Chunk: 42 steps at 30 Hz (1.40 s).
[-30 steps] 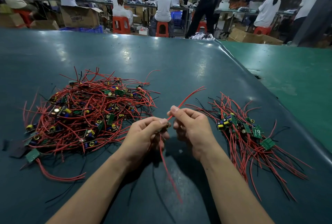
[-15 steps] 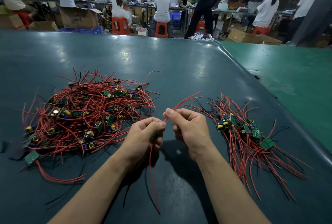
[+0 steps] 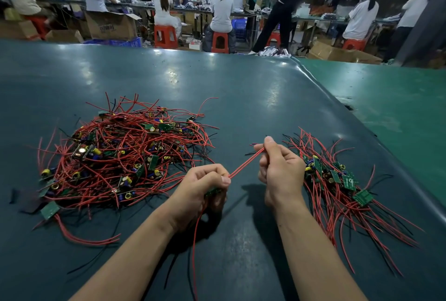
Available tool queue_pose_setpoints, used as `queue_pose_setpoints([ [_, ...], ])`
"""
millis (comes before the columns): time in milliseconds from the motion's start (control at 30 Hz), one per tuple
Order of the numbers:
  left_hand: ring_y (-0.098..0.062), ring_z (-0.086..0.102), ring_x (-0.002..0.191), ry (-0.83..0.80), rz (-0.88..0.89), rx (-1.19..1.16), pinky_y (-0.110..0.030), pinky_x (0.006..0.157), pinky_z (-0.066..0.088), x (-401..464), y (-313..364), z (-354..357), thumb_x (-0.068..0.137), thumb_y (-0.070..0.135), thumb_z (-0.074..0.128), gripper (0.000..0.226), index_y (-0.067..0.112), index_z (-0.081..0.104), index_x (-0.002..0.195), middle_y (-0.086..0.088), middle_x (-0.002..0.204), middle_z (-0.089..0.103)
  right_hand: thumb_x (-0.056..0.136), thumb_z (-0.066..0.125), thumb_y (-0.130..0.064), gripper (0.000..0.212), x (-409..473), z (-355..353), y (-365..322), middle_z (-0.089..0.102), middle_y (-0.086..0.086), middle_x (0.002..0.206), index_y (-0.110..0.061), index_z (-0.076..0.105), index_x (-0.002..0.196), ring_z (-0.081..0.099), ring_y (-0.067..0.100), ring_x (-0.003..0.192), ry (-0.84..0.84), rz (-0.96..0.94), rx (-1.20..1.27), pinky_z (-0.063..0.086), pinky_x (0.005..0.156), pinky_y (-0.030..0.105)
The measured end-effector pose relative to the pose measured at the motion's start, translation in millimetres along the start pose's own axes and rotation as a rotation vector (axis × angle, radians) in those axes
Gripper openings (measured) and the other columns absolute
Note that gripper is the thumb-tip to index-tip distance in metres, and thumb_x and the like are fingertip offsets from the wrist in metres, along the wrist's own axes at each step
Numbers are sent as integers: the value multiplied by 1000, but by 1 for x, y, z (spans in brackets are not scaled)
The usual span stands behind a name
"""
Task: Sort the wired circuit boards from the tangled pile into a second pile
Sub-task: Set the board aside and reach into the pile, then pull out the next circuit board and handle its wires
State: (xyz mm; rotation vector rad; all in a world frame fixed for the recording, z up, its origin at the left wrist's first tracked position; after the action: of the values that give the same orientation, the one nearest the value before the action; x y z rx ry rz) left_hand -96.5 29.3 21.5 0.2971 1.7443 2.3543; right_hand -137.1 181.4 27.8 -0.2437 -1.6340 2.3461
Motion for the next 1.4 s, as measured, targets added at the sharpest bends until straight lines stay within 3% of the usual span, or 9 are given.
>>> queue_pose_setpoints([
  [233, -15, 31, 41, 22, 15, -180, -25, 45, 22, -4, 5, -6, 61, 22, 66, 16, 13, 53, 60, -4, 46, 37, 102, 50, -26, 41, 8, -14, 2, 41, 0, 47, -9, 59, 65, 28, 5, 31, 94, 80, 64, 20, 35, 13],
  [400, -15, 46, 43, 259, 17, -13, -20, 43, 35, -1, 4, -16, 86, 35, 60, 37, 3, 73, 98, -8, 56, 52, 82, 45, -73, 66, -31, 46, 18, 51, -1, 42, -18, 64, 51, 40, 8, 33, -591, 194, -313, 29, 37, 14],
  [533, -16, 61, 47, 222, 2, 36, -19, 42, 46, -1, 1, -13, 88, 49, 46, 52, 9, 73, 109, -13, 63, 68, 87, 62, -48, 42, -53, 54, 23, 60, -3, 47, -22, 71, 55, 51, 3, 35, -786, 258, -330, 36, 36, 12],
  [700, -16, 50, 44, 238, -14, -4, -21, 43, 38, 3, -3, -15, 80, 70, 34, 73, 17, 75, 109, -14, 62, 64, 96, 60, -31, 52, -39, 46, 10, 53, -6, 40, -24, 62, 45, 40, 2, 32, -577, 109, -392, 29, 35, 13],
  [867, -14, 49, 47, 467, 414, 447, -24, 43, 39, -10, 24, -31, 98, 50, 45, 42, 17, 71, 95, -4, 57, 59, 97, 58, -31, 34, -9, -1, -18, 50, -8, 45, -19, 57, 66, 41, 6, 36, 93, -117, 0, 27, 35, 15],
  [967, -11, 54, 52, 595, 579, 675, -30, 48, 43, -20, 35, -34, 96, 44, 44, 39, 17, 70, 93, 7, 62, 60, 98, 54, -44, 33, -2, -32, -15, 51, -5, 51, -17, 53, 78, 36, 10, 35, 361, -72, 194, 26, 37, 17],
  [1133, -21, 57, 78, 744, 702, 1092, -30, 72, 44, -30, 48, -27, 92, 30, 54, 21, 15, 69, 94, 12, 83, 61, 100, 49, -41, 36, -6, -14, 27, 48, 0, 58, -14, 57, 78, 31, 7, 30, 223, 372, 302, 24, 33, 13],
  [1267, -34, 44, 119, 926, 308, 1401, -47, 96, 34, -22, 38, -52, 84, 30, 65, 39, 15, 63, 120, -11, 121, 57, 102, 47, -34, 36, -4, -3, 18, 47, -5, 47, -12, 59, 75, 29, 7, 32, 128, 218, 161, 22, 36, 14],
  [1400, -33, 40, 126, 867, 44, 1594, -46, 103, 27, -16, 28, -68, 84, 32, 66, 41, 15, 65, 122, -9, 130, 57, 102, 47, -33, 39, -6, 1, 16, 48, -4, 45, -11, 59, 73, 32, 7, 32, 79, 168, 90, 22, 34, 15],
])
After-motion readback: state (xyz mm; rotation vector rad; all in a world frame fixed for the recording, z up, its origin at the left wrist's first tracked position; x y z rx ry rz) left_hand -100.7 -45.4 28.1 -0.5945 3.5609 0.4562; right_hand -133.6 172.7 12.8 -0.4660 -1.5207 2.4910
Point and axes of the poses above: each hand's wrist, its own x-axis towards the middle knuckle, its own z-axis out of the palm, y = z × x, the point moved 7 cm from there along x, towards the middle knuckle
